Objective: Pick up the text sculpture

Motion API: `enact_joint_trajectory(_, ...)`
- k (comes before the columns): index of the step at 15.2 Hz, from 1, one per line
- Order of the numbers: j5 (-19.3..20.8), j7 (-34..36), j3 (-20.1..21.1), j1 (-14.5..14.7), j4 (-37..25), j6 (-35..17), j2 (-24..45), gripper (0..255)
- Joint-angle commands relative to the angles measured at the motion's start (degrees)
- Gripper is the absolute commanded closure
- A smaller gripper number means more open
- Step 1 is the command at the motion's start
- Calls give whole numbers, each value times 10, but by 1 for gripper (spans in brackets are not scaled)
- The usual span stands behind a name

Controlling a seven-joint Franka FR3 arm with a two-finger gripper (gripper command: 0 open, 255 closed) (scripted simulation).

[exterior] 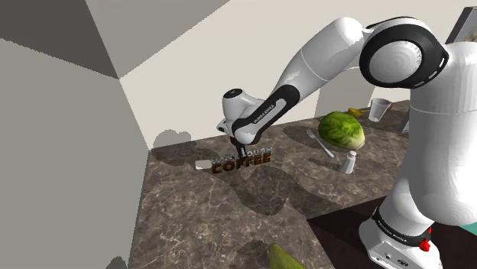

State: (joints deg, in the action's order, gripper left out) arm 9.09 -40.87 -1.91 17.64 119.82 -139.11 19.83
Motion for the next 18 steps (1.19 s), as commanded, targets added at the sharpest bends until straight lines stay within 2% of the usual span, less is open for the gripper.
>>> enact_joint_trajectory(1,0,0,0,0,0,0,0,255)
enact_joint_trajectory(6,0,0,0,0,1,-2,1,255)
enact_joint_trajectory(18,-8,-12,3,0,-16,77,-61,255)
